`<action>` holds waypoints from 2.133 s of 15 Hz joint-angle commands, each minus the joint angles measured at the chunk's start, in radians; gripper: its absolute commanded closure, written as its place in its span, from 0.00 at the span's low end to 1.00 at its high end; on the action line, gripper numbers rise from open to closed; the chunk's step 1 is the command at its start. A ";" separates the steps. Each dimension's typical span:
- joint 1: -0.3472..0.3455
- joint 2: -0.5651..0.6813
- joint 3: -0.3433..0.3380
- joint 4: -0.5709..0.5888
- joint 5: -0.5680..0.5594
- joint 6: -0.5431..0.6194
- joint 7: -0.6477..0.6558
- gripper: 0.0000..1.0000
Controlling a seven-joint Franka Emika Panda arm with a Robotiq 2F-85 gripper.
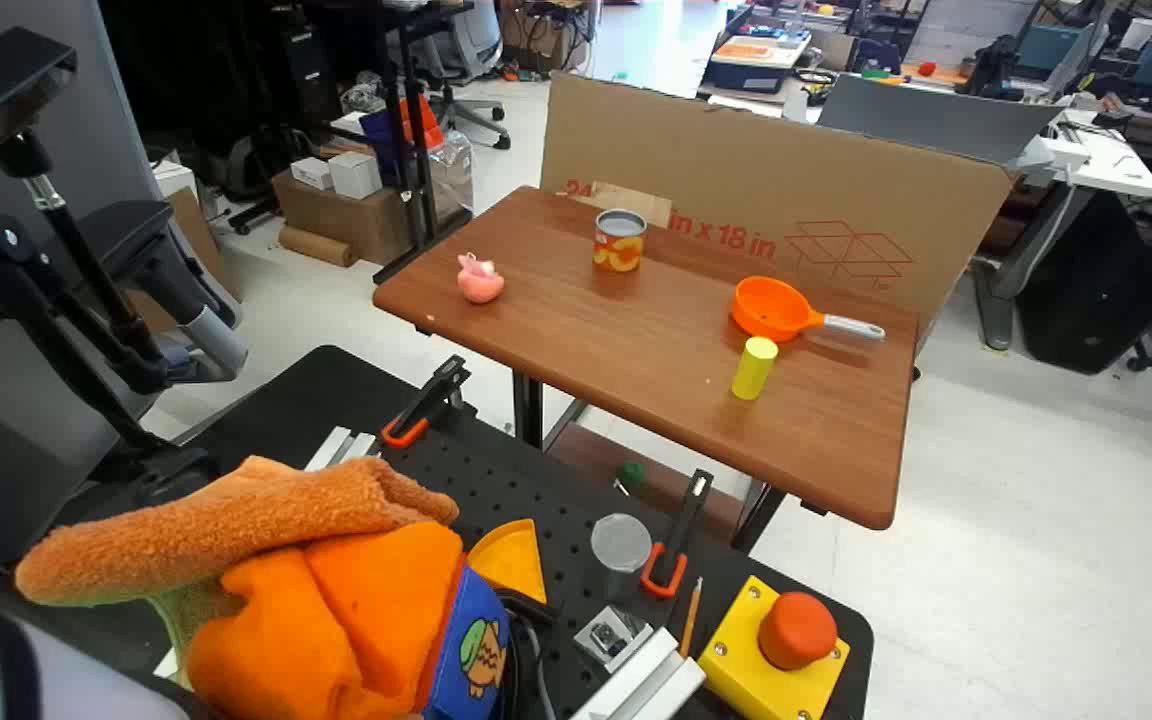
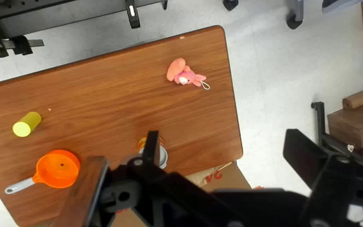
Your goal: Put the yellow object inside the orange pan.
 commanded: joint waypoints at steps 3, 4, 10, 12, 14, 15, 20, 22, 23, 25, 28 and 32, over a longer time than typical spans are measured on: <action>-0.007 0.000 0.006 0.002 0.001 -0.003 -0.001 0.00; -0.007 0.000 0.006 0.002 0.001 -0.003 -0.001 0.00; -0.007 0.000 0.006 0.002 0.001 -0.003 -0.001 0.00; -0.020 -0.008 0.002 -0.024 -0.033 0.048 -0.011 0.00; -0.037 0.004 -0.006 -0.033 -0.076 0.082 -0.017 0.00; -0.051 0.013 -0.012 -0.040 -0.106 0.107 -0.018 0.00; -0.128 0.129 -0.083 -0.075 -0.211 0.214 -0.082 0.00; -0.148 0.202 -0.121 -0.069 -0.200 0.239 -0.143 0.00; -0.156 0.240 -0.138 -0.061 -0.195 0.244 -0.168 0.00; -0.170 0.313 -0.162 -0.047 -0.202 0.251 -0.189 0.00; -0.172 0.426 -0.184 -0.022 -0.244 0.267 -0.167 0.00; -0.162 0.558 -0.211 0.017 -0.294 0.347 -0.135 0.00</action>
